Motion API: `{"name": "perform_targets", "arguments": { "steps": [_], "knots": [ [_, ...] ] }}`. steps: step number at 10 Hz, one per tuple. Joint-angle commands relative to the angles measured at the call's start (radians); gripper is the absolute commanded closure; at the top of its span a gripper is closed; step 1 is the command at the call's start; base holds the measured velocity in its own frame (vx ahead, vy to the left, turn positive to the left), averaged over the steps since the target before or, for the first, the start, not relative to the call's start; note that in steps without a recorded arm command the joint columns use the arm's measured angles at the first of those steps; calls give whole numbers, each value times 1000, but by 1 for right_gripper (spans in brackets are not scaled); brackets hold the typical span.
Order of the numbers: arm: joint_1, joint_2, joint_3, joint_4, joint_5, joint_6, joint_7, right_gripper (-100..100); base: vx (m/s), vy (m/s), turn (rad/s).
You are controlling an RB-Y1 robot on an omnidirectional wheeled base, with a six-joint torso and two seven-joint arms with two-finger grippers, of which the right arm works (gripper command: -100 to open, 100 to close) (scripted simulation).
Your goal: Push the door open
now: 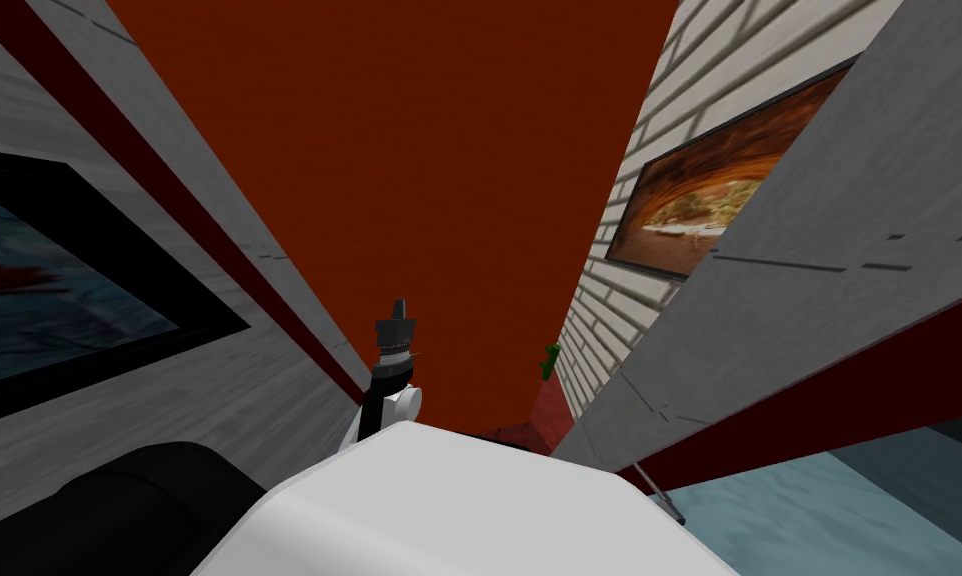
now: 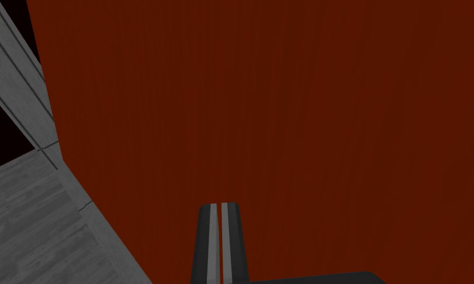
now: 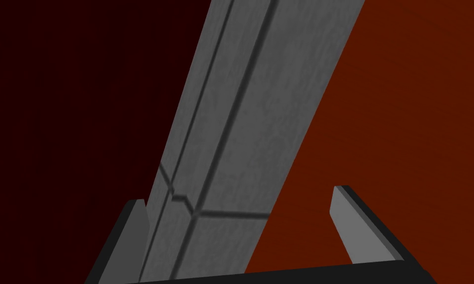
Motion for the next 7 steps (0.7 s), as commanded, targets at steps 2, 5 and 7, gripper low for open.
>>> {"name": "perform_targets", "arguments": {
  "steps": [2,5,7],
  "knots": [
    [-7,6,-12,1,-21,1,-31,-100,56,16,-59],
    [-16,13,-26,1,-46,3,-68,-100,121,22,-93],
    [-16,13,-26,1,-46,3,-68,-100,52,15,-46]
  ]
}}
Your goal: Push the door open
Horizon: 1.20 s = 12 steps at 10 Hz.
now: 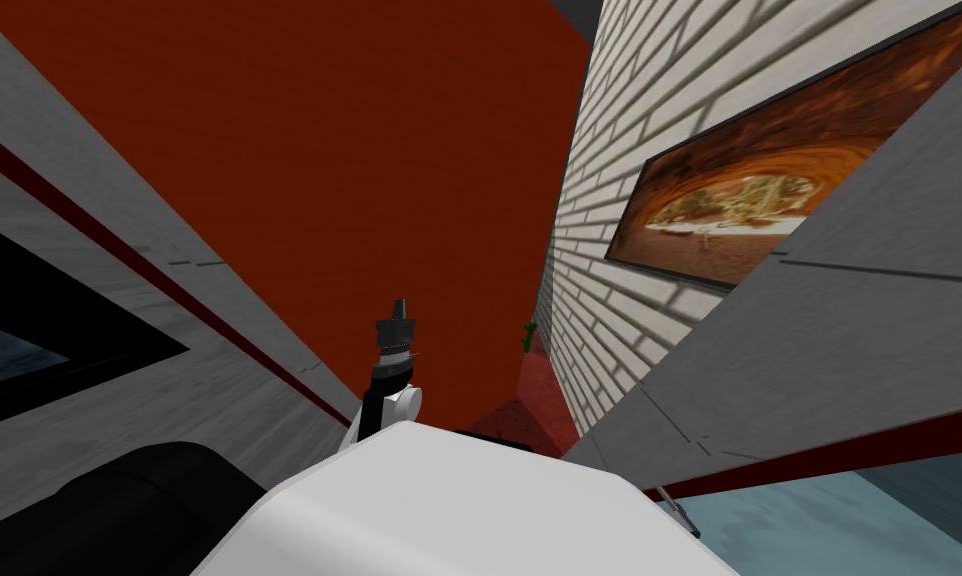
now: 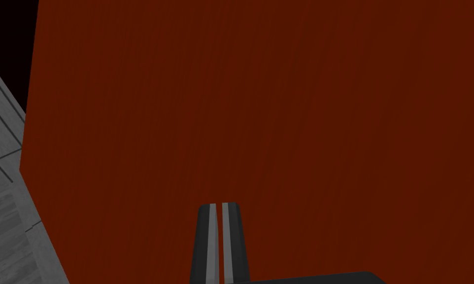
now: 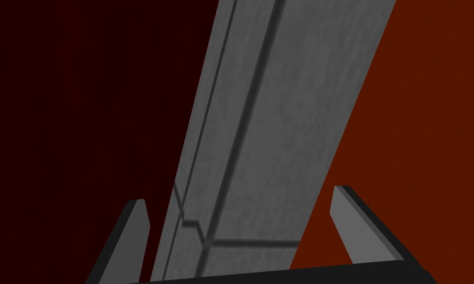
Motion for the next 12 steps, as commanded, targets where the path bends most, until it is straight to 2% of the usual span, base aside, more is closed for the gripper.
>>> {"name": "perform_targets", "arguments": {
  "steps": [1,5,11,12],
  "knots": [
    [-36,-1,1,3,-3,-11,2,-100,-3,0,33],
    [-42,4,-10,4,-21,-10,-25,-100,35,12,-30],
    [-42,4,-10,4,-21,-10,-25,-100,7,1,-4],
    [-42,4,-10,20,-21,-10,-25,-100,0,0,0]
  ]
}}
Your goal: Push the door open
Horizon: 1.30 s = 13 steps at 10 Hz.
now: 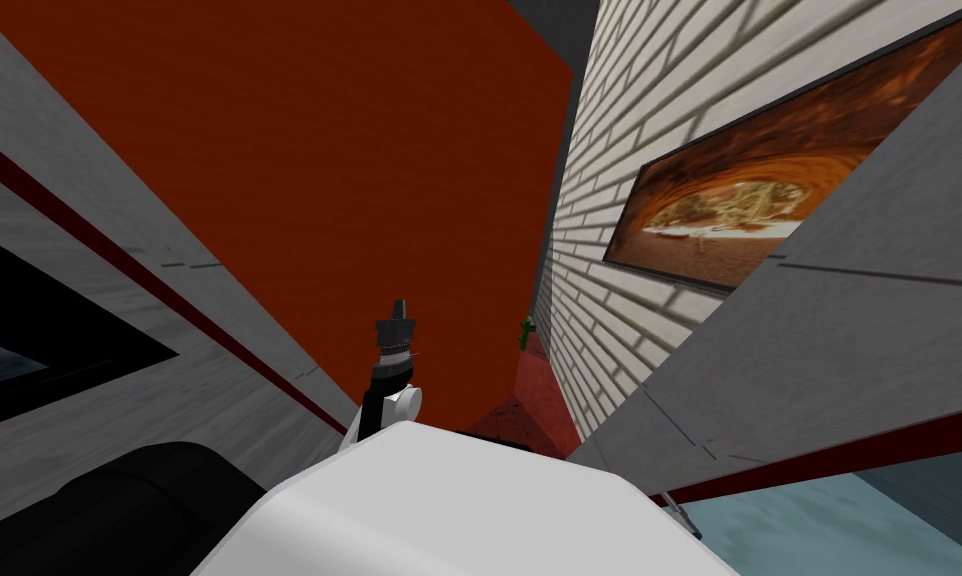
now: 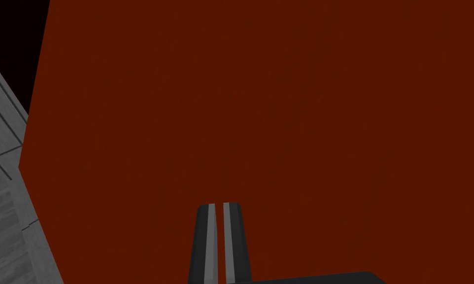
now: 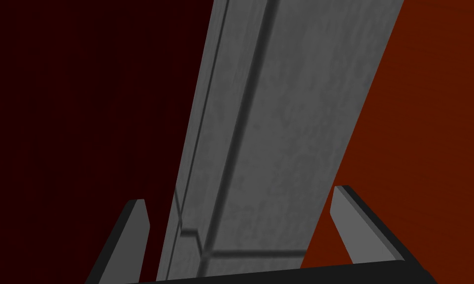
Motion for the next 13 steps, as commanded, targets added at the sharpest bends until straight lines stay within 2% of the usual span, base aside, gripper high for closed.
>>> {"name": "perform_targets", "arguments": {
  "steps": [1,2,3,5,8,9,13],
  "knots": [
    [-8,1,-2,-50,-3,23,-8,-100,-8,4,-15],
    [-8,1,-2,-39,-3,23,-8,-100,5,3,15],
    [3,-2,20,-8,29,0,-3,-100,16,-6,-11],
    [4,-4,34,-12,50,-3,-4,-100,53,-6,-2],
    [4,-4,34,-12,50,-3,-4,-100,35,3,-36],
    [4,-5,45,-15,64,-6,-4,-100,35,-8,-8],
    [4,-5,45,-15,64,-6,-4,-100,7,1,13]
  ]
}}
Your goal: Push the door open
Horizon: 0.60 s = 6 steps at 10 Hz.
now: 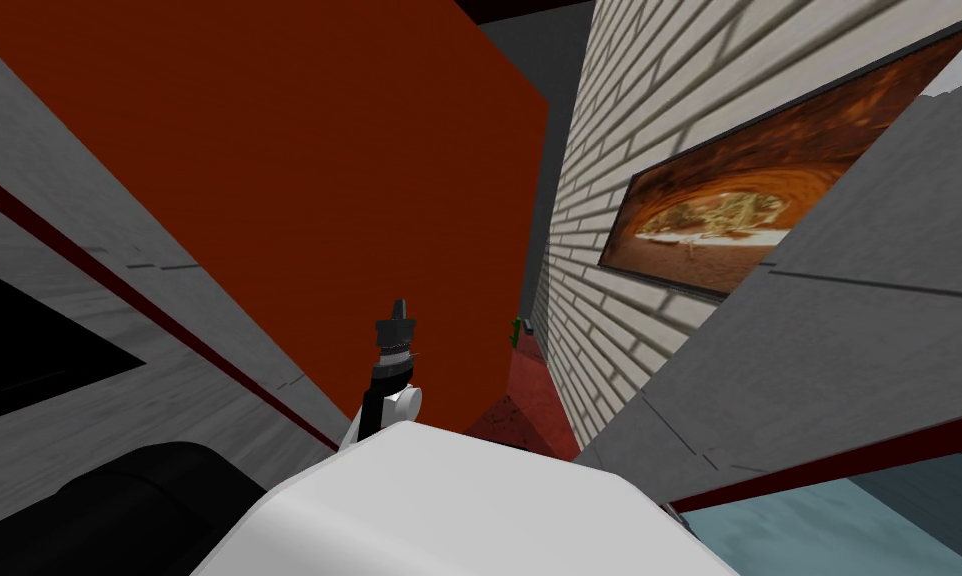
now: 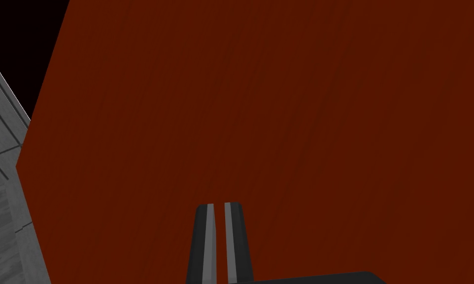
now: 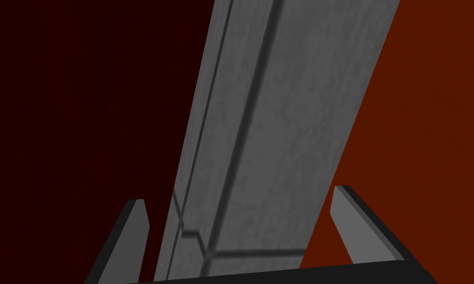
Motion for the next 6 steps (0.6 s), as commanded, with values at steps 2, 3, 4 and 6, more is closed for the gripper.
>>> {"name": "perform_targets", "arguments": {
  "steps": [2,3,4,6],
  "knots": [
    [-20,18,29,-16,24,3,12,-100,12,-6,0],
    [-20,18,29,-16,24,3,12,-100,18,-4,22],
    [-20,18,29,-16,24,3,12,-100,9,13,-12],
    [-20,18,29,-16,24,3,12,-100,-3,5,-2]
  ]
}}
